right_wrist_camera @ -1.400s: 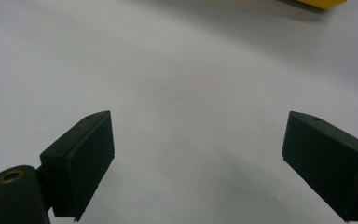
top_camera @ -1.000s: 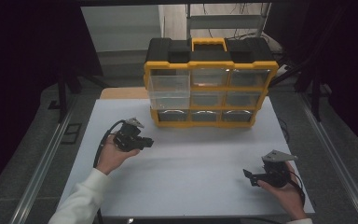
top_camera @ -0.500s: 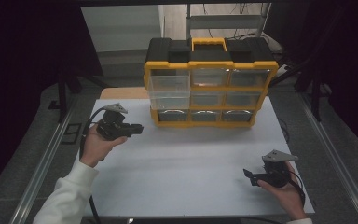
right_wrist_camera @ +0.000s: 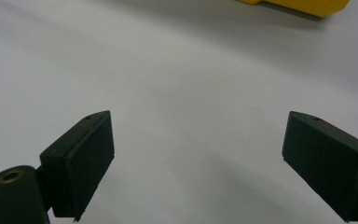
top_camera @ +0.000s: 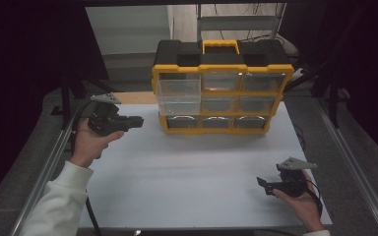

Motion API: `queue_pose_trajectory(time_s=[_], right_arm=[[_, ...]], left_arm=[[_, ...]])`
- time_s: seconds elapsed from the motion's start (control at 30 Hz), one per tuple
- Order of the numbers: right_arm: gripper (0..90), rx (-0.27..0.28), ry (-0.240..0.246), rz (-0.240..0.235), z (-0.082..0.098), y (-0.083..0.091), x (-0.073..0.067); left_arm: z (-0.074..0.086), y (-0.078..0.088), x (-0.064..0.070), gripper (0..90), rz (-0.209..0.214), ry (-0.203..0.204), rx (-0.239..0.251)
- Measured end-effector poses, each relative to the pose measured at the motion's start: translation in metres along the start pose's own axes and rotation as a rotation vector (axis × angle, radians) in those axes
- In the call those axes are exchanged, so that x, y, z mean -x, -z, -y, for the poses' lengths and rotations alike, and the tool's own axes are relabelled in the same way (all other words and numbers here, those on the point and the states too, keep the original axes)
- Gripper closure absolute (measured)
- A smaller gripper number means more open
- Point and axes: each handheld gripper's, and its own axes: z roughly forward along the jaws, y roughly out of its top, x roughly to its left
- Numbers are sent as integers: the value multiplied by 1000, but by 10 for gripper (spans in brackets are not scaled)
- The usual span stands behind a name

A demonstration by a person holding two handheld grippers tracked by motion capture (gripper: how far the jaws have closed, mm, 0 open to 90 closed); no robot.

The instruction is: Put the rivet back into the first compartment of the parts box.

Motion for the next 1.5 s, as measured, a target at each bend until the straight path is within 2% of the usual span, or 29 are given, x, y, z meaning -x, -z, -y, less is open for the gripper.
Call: queue_pose_trajectory(time_s=[0.07,0.27,0.67,0.8,1.17,1.27,1.5], right_arm=[[92,2,-1,-1,0,0,0],[90,2,5,0,0,-1,-1],[90,2,10,3,-1,-2,-1],[90,-2,13,2,-1,-2,-2],[90,-7,14,0,0,-2,-1],[90,-8,12,1,0,-3,-1],[90,-9,13,-1,0,-2,-1]], left_arm=[[-3,2,0,831,-3,-1,3],[-23,15,-2,831,-22,-7,23],[-58,30,-6,832,-25,-1,78],[-72,32,-2,831,-13,-5,105],[-101,16,17,832,2,-50,87],[-107,10,23,831,15,-63,98],[-120,-11,33,831,30,-87,66]])
